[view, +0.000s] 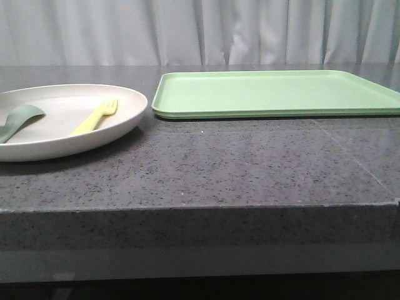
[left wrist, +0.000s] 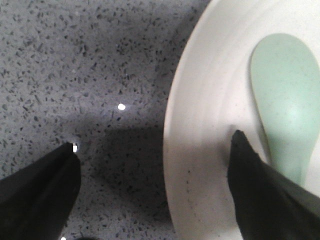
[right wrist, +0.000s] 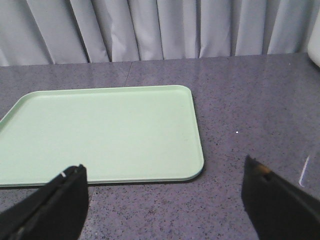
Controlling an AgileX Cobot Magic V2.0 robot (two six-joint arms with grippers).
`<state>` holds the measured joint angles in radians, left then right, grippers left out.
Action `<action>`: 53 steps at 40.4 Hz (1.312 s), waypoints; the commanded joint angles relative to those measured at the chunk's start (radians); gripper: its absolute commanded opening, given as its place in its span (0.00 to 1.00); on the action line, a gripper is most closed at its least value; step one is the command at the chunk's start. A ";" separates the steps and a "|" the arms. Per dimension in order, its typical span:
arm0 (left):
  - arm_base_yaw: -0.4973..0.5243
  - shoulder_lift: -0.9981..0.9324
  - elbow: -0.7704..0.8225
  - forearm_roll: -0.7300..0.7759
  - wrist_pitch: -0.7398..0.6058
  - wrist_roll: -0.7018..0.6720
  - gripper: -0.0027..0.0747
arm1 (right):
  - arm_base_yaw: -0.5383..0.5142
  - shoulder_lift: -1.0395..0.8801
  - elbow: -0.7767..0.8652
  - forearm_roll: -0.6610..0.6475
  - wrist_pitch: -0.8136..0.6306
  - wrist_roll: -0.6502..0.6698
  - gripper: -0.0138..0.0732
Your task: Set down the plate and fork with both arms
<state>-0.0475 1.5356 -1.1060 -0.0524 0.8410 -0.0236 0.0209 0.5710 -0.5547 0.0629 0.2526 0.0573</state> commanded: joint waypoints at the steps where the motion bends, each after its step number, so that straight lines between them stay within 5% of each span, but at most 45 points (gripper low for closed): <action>1: -0.008 -0.024 -0.029 -0.005 -0.042 -0.001 0.71 | -0.004 0.007 -0.037 -0.001 -0.077 -0.010 0.90; 17: -0.008 -0.024 -0.029 -0.025 -0.049 -0.001 0.02 | -0.004 0.007 -0.035 -0.001 -0.076 -0.010 0.90; 27: 0.010 -0.049 -0.034 -0.051 -0.066 -0.001 0.01 | -0.004 0.007 -0.035 -0.001 -0.076 -0.010 0.90; 38: 0.102 -0.086 -0.140 -0.255 -0.052 0.058 0.01 | -0.004 0.007 -0.035 -0.001 -0.076 -0.010 0.90; 53: -0.008 0.002 -0.366 -0.370 -0.045 0.080 0.01 | -0.004 0.007 -0.035 -0.001 -0.076 -0.010 0.90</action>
<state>-0.0098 1.5296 -1.3938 -0.3533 0.8439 0.0579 0.0209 0.5710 -0.5547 0.0629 0.2526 0.0573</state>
